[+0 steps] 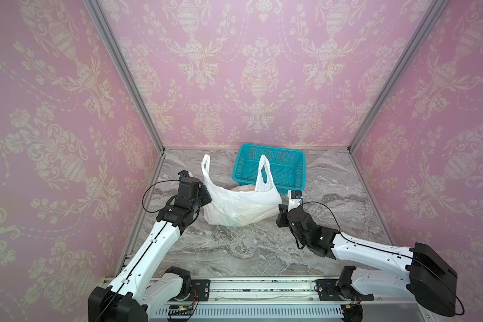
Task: Untie the knot of the plastic bag and take out the fruit
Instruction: Untie the plastic bag at the center of the table.
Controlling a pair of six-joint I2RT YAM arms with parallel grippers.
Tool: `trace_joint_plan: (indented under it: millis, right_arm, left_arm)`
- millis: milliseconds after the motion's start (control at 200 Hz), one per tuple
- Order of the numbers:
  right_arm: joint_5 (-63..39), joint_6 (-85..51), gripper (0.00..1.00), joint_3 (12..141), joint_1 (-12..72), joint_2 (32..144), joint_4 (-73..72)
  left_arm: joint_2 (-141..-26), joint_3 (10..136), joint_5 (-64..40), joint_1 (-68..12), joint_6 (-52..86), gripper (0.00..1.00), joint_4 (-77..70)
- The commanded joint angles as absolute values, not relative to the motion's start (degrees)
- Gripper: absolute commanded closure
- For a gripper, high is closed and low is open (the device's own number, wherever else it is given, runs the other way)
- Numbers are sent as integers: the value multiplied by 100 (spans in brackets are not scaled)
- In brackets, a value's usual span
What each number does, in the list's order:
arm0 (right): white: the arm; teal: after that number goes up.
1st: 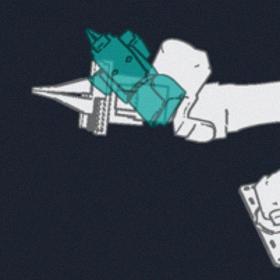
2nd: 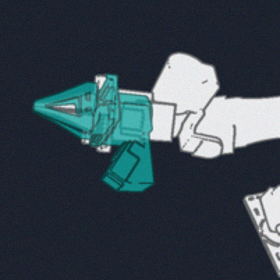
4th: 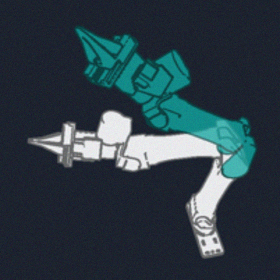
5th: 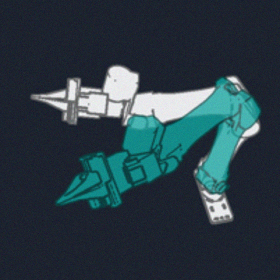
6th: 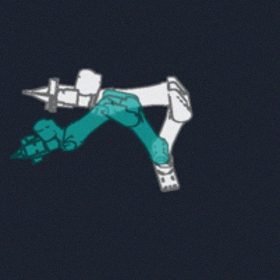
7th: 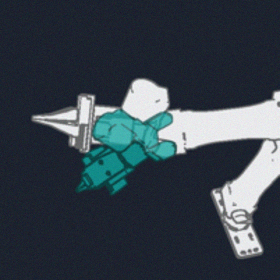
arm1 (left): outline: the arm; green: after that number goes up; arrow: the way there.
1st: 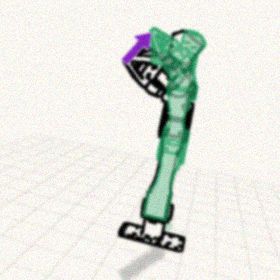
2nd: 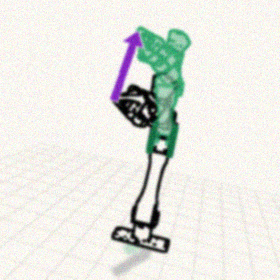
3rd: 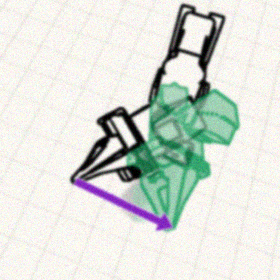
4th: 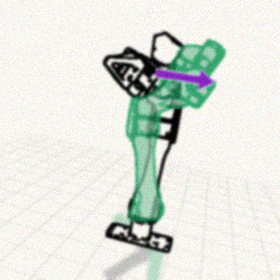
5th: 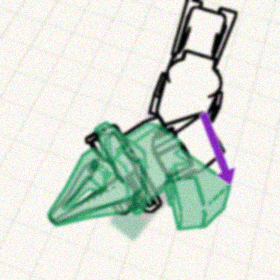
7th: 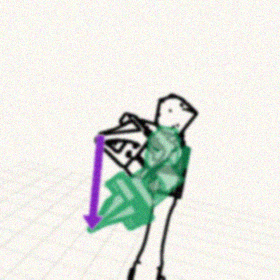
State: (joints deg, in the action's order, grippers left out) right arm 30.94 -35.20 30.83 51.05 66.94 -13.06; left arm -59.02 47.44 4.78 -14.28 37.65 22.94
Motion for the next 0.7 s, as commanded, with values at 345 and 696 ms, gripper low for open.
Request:
trace_joint_plan:
  millis: [345,696]
  right_arm:
    - [3288,-3674,62,2759,5045,6121,-1624]
    - [2521,-2965,17,3445,5044,5780,-910]
  left_arm:
    - [-5761,4605,196,-1346,3861,100,1972]
    - [-5601,4538,49,-1346,3823,100,1825]
